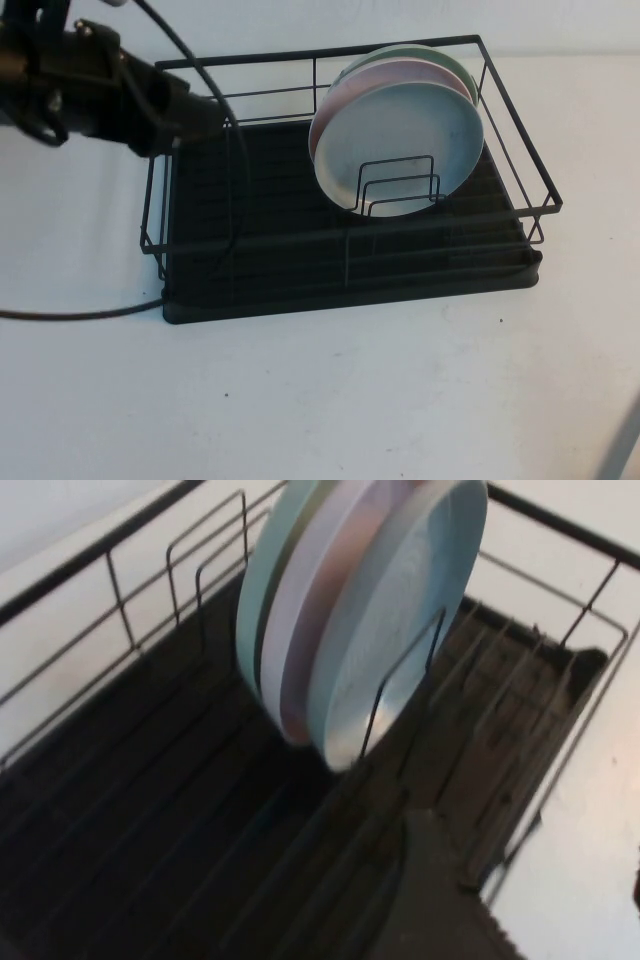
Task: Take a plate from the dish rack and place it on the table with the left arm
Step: Grasp the plate from the shelf, then place the plate from the table
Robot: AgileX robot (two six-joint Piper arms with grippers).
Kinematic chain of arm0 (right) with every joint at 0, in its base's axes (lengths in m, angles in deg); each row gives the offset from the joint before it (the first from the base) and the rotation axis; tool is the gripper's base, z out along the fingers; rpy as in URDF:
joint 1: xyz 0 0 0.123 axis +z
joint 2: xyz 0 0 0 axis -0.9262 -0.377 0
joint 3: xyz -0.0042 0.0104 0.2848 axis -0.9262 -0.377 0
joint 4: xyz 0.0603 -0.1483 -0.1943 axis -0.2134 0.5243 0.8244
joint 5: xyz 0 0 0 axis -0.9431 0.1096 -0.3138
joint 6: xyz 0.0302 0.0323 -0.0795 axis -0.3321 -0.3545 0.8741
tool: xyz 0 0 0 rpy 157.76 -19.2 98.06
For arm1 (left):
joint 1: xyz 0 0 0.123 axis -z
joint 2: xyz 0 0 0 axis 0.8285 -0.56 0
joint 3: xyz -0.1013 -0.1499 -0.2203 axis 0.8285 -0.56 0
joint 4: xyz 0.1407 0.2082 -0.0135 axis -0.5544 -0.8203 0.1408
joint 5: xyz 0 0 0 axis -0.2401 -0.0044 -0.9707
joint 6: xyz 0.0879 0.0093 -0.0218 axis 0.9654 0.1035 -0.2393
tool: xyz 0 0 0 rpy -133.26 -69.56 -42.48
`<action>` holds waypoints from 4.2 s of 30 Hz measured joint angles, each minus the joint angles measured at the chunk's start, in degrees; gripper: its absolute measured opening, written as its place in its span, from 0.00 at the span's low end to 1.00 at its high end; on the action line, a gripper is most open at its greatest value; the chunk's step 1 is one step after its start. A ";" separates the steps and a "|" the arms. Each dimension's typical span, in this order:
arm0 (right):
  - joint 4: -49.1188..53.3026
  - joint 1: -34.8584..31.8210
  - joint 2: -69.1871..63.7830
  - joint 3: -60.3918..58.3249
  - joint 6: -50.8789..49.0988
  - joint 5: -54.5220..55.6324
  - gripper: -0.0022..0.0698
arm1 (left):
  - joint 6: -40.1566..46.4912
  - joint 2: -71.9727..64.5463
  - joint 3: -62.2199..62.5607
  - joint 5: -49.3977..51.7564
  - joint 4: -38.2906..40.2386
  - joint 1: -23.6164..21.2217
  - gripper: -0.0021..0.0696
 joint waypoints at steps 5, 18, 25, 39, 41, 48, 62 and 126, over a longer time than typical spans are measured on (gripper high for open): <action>0.00 0.00 0.00 0.00 0.00 0.00 0.00 | 5.63 -6.86 6.74 -0.93 4.39 2.77 0.57; 0.00 0.00 0.00 0.00 0.00 0.00 0.00 | 20.58 -21.25 14.81 -16.08 3.42 16.90 0.58; 0.00 0.00 0.00 0.00 0.00 0.00 0.00 | 23.78 -26.43 15.43 -23.67 3.61 18.53 0.58; 0.00 0.00 0.00 0.00 0.00 0.00 0.00 | 24.61 -34.63 21.01 -28.06 9.74 18.53 0.58; 0.00 0.00 0.00 0.00 0.00 0.00 0.00 | 24.61 -35.63 21.72 -28.06 10.15 18.53 0.57; 0.00 0.00 0.00 0.00 0.00 0.00 0.00 | 24.97 -37.13 22.24 -29.26 11.57 18.53 0.22; 0.00 0.00 0.00 0.00 0.00 0.00 0.00 | 26.32 -34.54 29.82 -23.52 10.39 18.65 0.14; 0.00 0.00 0.00 0.00 0.00 0.00 0.00 | -13.62 -2.57 -39.84 -38.28 13.37 17.34 0.71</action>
